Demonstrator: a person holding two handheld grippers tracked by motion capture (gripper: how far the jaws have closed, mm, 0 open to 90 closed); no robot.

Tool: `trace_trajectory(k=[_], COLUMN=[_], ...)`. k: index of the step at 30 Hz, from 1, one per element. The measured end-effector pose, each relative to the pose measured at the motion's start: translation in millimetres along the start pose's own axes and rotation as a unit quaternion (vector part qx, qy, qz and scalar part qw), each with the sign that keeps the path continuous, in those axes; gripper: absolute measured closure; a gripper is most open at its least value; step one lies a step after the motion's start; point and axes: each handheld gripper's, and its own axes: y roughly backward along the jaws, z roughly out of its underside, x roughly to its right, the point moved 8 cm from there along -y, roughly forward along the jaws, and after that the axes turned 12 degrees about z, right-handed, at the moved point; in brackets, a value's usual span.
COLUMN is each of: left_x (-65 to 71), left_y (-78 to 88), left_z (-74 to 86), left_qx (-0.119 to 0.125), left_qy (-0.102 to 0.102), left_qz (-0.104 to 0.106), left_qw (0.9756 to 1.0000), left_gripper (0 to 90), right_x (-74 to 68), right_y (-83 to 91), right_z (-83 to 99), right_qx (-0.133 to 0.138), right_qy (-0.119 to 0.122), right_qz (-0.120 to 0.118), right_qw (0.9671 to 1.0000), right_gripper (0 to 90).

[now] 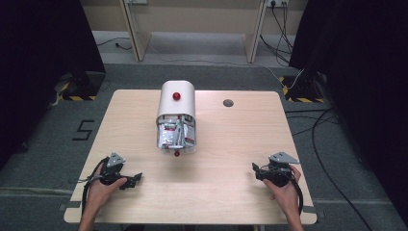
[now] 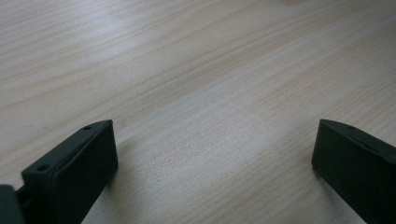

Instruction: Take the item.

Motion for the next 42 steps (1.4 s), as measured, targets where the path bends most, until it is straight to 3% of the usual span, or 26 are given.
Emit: trace_trajectory(k=[23, 42], left_x=[0.0, 0.0], left_y=[0.0, 0.0], left_z=[0.0, 0.0], left_qx=[0.000, 0.000], left_qy=[0.000, 0.000], left_qz=[0.000, 0.000], left_qw=[1.0000, 1.0000], left_gripper=[0.0, 0.0], right_x=[-21.8, -43.6], right_y=[11.4, 20.9], right_z=[-18.9, -47.3], right_qx=[0.018, 0.045], right_qy=[0.014, 0.028], right_qz=[-0.026, -0.043], right_qw=[0.9994, 0.9976], right_gripper=[26.9, 26.9])
